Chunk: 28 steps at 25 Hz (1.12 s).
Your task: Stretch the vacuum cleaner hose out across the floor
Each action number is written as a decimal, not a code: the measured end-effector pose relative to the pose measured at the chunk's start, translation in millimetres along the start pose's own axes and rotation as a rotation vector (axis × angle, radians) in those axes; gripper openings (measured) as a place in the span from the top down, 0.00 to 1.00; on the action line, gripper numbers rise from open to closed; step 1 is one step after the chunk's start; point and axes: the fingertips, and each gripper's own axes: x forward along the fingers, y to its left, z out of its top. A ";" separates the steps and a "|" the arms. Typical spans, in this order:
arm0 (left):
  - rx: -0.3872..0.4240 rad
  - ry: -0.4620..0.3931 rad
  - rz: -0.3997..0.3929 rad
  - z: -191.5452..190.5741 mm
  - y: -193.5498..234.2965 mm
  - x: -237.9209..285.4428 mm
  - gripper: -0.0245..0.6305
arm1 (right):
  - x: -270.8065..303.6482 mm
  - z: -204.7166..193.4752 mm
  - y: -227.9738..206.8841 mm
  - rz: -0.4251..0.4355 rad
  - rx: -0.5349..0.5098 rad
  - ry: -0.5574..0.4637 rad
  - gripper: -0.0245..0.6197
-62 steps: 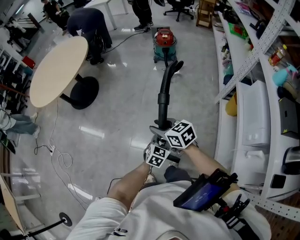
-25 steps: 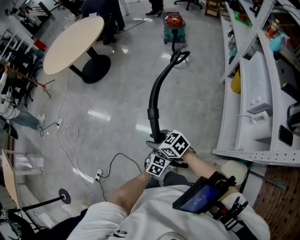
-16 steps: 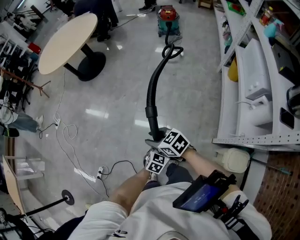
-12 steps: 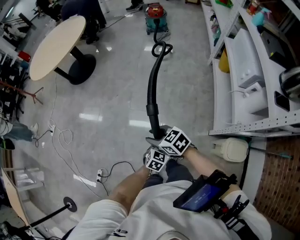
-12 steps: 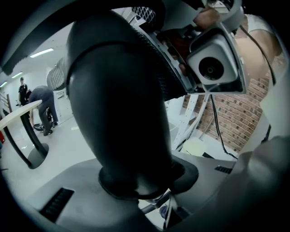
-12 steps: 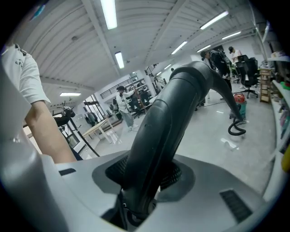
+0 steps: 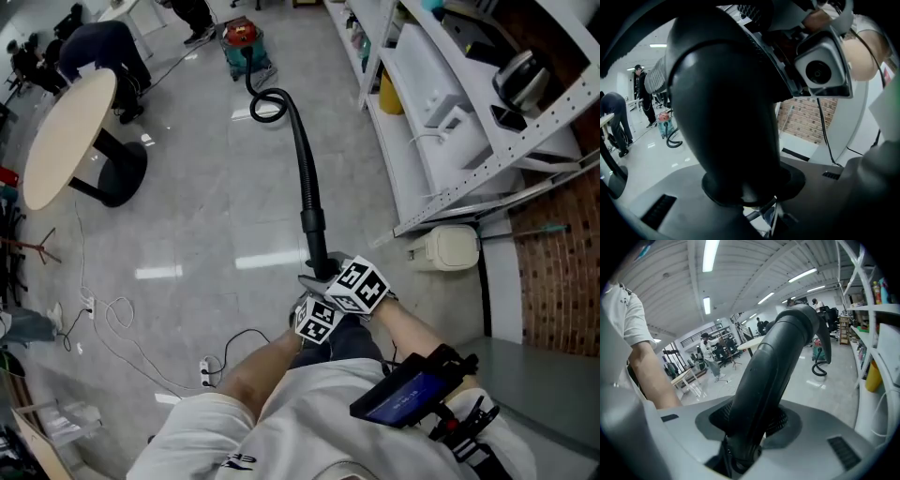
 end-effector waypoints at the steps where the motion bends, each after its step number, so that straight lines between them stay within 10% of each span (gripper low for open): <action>1: 0.019 0.002 -0.013 0.1 -8.5 -2.3 0.77 | -5.4 -4.8 4.0 -0.012 0.008 -0.005 0.74; 28: 0.046 0.075 -0.160 -72.7 -260.2 -15.5 0.77 | -128.7 -180.6 125.1 -0.044 0.126 -0.036 0.74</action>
